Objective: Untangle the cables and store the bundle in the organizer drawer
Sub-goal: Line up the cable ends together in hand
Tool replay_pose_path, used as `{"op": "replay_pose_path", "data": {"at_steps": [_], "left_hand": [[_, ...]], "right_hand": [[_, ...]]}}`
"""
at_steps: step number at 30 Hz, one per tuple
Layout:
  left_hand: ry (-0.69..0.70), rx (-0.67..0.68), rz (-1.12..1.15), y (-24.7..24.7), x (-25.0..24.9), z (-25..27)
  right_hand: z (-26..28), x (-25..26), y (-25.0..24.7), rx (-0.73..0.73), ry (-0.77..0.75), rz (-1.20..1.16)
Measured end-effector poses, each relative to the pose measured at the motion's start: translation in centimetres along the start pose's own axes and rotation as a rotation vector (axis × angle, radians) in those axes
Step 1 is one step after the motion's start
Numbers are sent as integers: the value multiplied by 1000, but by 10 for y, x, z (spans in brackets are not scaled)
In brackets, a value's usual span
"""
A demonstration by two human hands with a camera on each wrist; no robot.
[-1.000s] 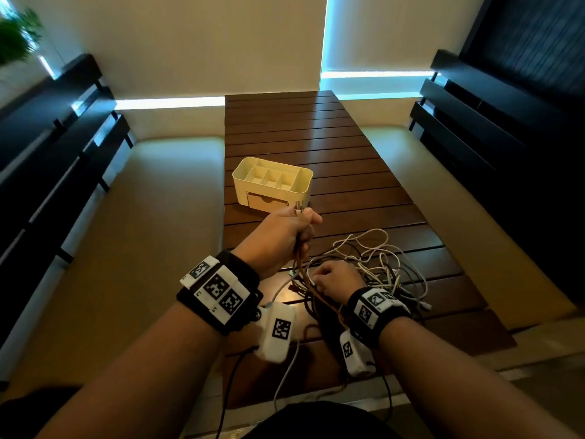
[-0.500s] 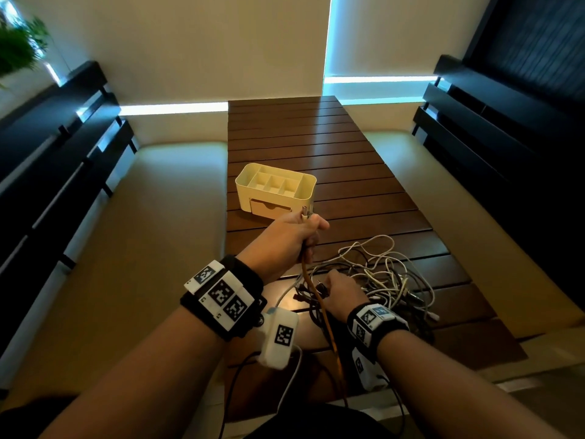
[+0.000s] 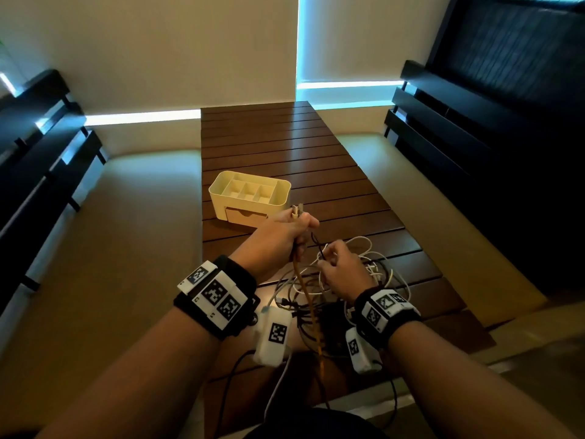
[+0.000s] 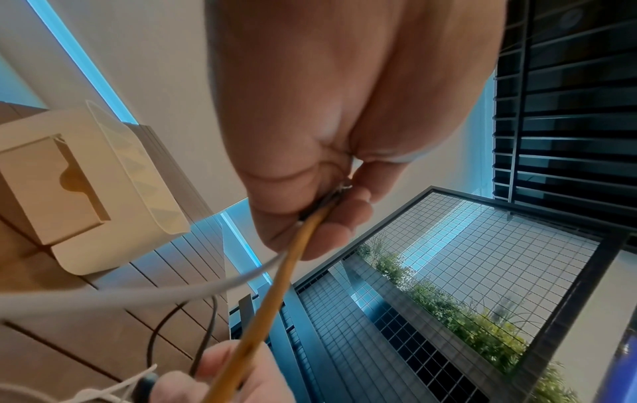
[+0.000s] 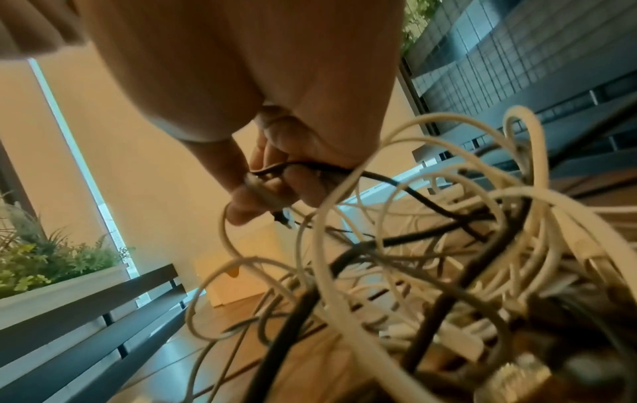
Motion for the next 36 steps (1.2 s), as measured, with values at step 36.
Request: {"op": "replay_pose_path", "data": {"at_steps": [36], "left_hand": [[137,-225,153,13,-23,-5]], "right_hand": [[11,95,-104,-170,-239,-414]]}}
Point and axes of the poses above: each hand's wrist, its own z-axis away from the middle knuckle, its own y-axis out of the palm, x = y × z, the point moved 7 cm from there along -z, towards the middle knuckle, and after that the axes turned 4 degrees about -x, right-handed, at the moved point
